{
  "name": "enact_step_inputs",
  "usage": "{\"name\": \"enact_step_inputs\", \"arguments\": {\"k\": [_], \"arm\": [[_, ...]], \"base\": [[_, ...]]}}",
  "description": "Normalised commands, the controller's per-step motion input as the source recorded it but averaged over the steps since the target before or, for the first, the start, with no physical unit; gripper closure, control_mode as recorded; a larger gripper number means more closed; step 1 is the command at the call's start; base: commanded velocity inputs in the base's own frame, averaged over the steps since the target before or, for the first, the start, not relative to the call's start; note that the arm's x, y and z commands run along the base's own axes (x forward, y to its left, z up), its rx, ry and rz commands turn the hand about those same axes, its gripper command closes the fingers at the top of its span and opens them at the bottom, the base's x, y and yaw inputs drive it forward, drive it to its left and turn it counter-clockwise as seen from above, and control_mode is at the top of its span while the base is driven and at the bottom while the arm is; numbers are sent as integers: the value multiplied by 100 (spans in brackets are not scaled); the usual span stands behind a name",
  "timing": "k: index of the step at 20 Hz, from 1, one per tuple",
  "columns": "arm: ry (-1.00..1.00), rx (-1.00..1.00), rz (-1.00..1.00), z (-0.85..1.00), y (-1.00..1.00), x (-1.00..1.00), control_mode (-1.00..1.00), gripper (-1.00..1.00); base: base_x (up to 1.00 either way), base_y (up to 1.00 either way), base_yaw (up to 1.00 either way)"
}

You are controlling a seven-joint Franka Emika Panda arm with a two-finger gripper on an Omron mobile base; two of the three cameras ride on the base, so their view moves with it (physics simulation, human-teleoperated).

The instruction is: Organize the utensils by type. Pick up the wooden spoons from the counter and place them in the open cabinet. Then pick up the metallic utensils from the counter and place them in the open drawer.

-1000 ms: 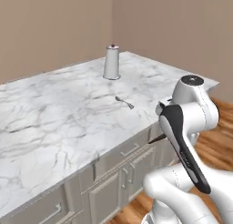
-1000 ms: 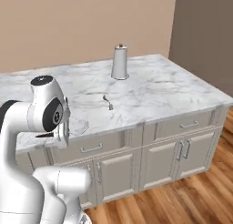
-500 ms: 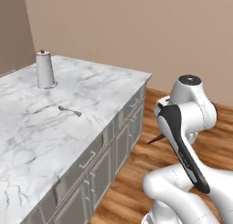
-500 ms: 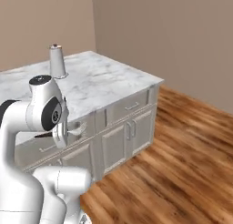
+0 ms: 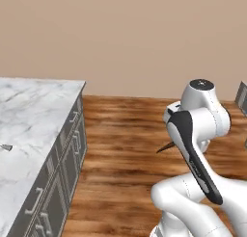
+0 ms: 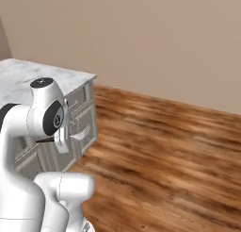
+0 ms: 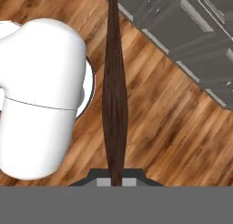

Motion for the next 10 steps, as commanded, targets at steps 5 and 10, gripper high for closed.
{"name": "enact_step_inputs", "arguments": {"k": [5, 10], "arm": [[0, 0, 0, 0, 0, 0, 100, 100], [0, 0, 0, 0, 0, 0, 100, 100]], "base": [[0, -38, -57], [5, -30, -42]]}}
